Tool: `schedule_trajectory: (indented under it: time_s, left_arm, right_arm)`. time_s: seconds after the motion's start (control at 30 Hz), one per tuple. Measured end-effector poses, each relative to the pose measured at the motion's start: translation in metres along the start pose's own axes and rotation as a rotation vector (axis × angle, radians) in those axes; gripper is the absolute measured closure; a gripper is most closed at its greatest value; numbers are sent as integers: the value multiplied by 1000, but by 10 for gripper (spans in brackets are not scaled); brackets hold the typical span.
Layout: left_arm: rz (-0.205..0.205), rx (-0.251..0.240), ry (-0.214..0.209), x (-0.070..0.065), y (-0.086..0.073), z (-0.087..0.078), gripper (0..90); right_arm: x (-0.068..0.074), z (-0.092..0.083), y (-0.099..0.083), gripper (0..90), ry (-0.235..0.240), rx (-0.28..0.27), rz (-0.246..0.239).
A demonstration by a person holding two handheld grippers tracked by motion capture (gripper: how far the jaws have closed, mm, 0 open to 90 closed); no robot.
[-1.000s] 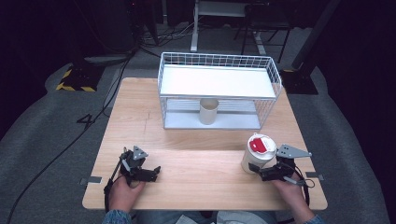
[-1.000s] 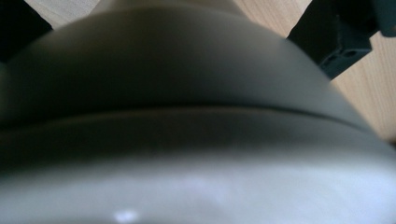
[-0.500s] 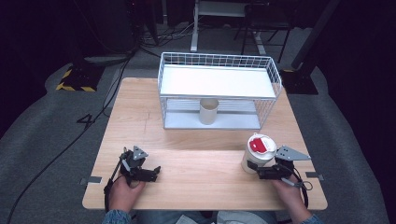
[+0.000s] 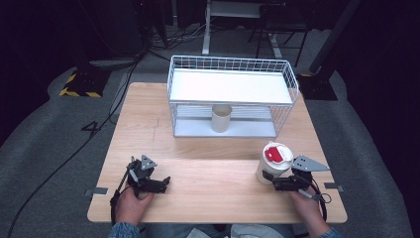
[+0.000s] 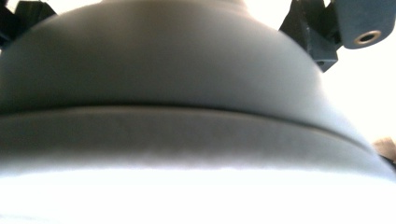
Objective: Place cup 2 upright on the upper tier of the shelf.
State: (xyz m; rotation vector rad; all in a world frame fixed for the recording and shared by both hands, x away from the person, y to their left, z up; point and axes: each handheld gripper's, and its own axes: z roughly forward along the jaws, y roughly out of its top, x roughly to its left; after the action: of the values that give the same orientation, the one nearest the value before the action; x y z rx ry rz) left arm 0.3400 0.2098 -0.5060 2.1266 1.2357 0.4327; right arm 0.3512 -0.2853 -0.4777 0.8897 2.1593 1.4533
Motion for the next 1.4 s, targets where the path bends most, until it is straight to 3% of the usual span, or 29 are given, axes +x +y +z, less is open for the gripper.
schedule_trajectory:
  time_s: [0.8, 1.4]
  left_arm:
    - [2, 0, 1, 0, 0, 0, 2]
    - [2, 0, 1, 0, 0, 0, 2]
  right_arm:
    - [3, -11, 14, 136, 25, -10, -10]
    - [7, -20, 47, 137, 48, -71, -38]
